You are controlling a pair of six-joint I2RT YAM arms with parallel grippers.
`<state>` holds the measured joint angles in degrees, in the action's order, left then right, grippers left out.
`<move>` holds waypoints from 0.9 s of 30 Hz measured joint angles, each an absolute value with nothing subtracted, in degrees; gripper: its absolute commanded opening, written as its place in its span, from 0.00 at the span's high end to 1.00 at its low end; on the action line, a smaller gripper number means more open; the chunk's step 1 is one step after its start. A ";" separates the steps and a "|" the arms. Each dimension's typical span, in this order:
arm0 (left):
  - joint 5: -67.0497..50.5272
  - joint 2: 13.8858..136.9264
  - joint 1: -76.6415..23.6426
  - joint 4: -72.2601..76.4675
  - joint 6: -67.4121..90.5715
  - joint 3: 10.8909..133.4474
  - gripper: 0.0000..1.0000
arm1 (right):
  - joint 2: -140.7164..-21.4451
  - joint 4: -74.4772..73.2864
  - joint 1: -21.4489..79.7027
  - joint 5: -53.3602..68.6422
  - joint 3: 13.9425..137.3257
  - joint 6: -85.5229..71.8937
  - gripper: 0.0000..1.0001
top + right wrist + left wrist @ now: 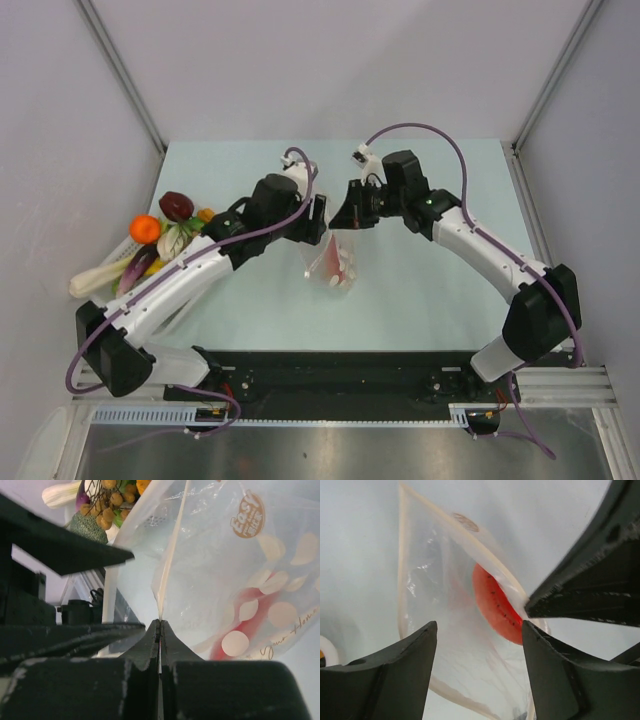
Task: Place the food in the zip-top bag and seal the zipper
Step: Place the fake fruit in the zipper food storage bag, then pick up the fake fruit from the bin.
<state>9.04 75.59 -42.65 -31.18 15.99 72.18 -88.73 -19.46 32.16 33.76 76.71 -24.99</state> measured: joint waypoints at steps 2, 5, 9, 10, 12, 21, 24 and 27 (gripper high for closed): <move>7.07 75.20 -40.38 -32.08 14.72 73.19 0.27 | -88.16 -19.75 32.29 33.89 76.49 -23.46 1.00; 5.65 72.58 -36.69 -32.40 13.17 73.73 0.27 | -86.85 -20.58 32.45 33.91 75.59 -21.26 1.00; 5.74 66.89 -33.36 -32.73 11.97 73.01 0.26 | -86.00 -21.50 32.51 33.95 74.94 -19.42 1.00; 5.65 65.78 -33.30 -32.75 11.88 72.40 0.25 | -85.95 -21.58 32.51 33.95 74.87 -19.25 1.00; 5.32 63.96 -33.30 -32.77 11.38 70.85 0.22 | -85.93 -21.96 32.67 33.95 74.81 -18.83 1.00; 0.62 66.98 -18.37 -36.84 6.57 71.57 0.02 | -84.88 -23.00 32.93 33.65 73.21 -16.75 1.00; -1.34 68.88 -8.99 -38.02 3.99 74.19 0.00 | -84.84 -23.00 32.93 33.63 73.17 -16.43 1.00; -4.51 73.52 0.19 -39.20 -0.64 79.29 0.00 | -84.84 -23.03 32.93 33.63 73.14 -16.29 1.00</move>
<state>-4.51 73.52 0.19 -39.20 -0.64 79.29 -84.84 -23.03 32.93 33.63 73.14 -16.29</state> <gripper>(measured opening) 0.994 0.008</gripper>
